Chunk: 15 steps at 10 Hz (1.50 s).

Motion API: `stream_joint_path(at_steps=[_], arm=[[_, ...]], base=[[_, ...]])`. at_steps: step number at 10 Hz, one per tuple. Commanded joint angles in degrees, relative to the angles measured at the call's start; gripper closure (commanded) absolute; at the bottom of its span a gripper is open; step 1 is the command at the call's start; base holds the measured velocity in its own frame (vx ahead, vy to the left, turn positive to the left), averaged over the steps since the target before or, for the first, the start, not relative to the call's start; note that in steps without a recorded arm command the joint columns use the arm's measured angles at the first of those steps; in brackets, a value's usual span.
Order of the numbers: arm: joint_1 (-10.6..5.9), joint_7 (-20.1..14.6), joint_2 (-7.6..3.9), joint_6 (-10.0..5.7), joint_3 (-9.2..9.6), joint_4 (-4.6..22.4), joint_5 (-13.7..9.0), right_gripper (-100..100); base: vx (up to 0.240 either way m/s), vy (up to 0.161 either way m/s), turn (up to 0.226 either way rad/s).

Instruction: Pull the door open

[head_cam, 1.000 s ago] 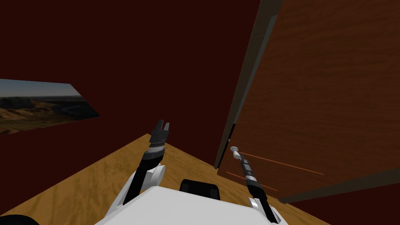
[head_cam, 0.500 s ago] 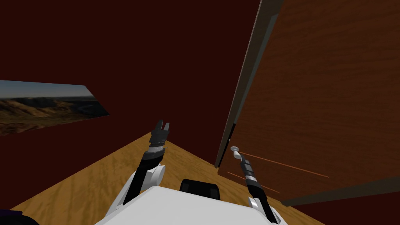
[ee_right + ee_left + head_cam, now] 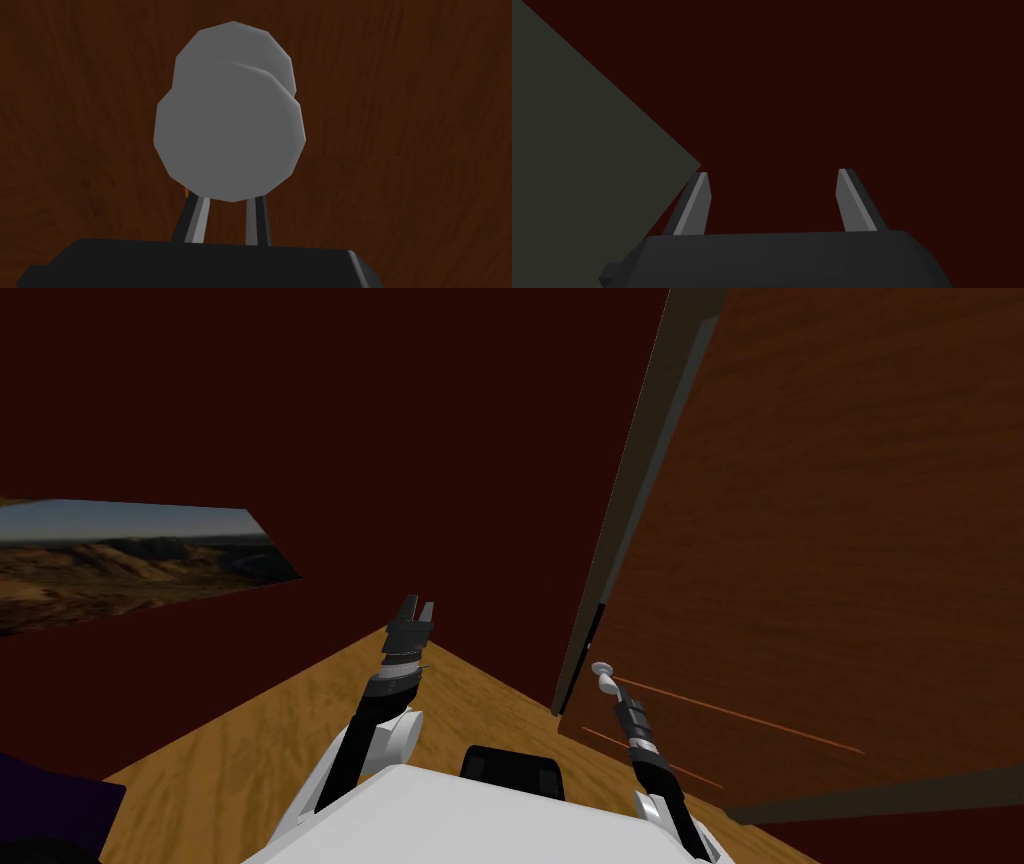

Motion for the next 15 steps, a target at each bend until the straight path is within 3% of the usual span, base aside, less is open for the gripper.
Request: stream_joint_path(at_steps=[1,3,8,9,13,15], arm=[[-0.79,-1.7,0.40,-0.68,0.57,0.0,-0.3,100],[-0.76,-5.5,0.35,-0.31,1.24,-0.3,-2.4,100],[-0.72,-11.2,0.30,0.06,1.90,-0.6,-4.5,100],[-0.82,-13.0,0.12,0.69,1.99,1.0,-5.2,-100],[-1.31,-19.0,0.80,1.31,2.99,0.5,-7.3,-100],[-1.31,-19.2,0.80,1.31,2.99,0.5,-7.3,-100]], base=[[-0.031,-0.006,0.023],[-0.049,-0.024,0.088],[-0.038,-0.013,0.056],[-0.039,-0.013,0.006],[-0.064,-0.007,0.004],[-0.040,0.002,0.025]])
